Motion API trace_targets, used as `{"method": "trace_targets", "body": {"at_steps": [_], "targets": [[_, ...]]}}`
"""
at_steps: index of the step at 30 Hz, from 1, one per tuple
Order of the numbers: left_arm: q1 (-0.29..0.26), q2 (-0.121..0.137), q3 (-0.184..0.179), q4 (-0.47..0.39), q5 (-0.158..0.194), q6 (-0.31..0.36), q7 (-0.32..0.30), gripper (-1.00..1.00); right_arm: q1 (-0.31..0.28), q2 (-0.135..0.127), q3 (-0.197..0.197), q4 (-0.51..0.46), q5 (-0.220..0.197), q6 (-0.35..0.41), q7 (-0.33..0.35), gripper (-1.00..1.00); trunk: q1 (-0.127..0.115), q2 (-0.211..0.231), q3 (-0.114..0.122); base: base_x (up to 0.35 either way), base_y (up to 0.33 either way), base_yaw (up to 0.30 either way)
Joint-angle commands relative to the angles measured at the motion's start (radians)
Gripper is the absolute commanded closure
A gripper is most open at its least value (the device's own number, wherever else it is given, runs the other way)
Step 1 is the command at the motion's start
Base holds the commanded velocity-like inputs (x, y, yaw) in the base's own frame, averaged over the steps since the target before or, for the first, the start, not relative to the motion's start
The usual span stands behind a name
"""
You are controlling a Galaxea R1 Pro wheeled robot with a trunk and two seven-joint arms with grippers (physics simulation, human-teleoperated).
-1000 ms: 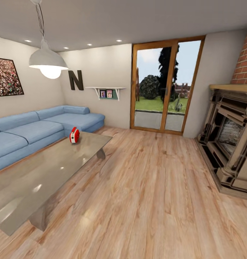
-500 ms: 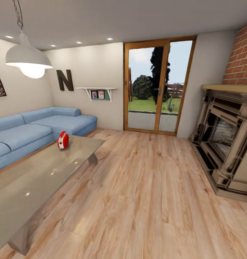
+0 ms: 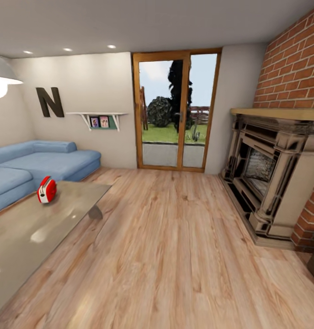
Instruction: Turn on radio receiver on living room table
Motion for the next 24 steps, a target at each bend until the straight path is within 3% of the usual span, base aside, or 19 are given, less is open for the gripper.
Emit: {"method": "trace_targets", "body": {"at_steps": [1,9,24], "targets": [[0.000,0.000,0.000,0.000,0.000,0.000,0.000,-1.00,0.000,0.000,0.000,0.000,0.000,0.000,0.000,-1.00,0.000,0.000,0.000,0.321,0.000,-0.282],[0.000,0.001,-0.001,0.000,0.006,0.000,0.001,-1.00,0.000,0.000,0.000,0.000,0.000,0.000,0.000,-1.00,0.000,0.000,0.003,0.321,0.000,-0.279],[0.000,0.004,0.004,0.000,0.012,-0.003,0.003,-1.00,0.000,-0.004,0.001,0.000,0.003,-0.004,0.000,-1.00,0.000,0.000,0.004,0.323,0.000,-0.008]]}}
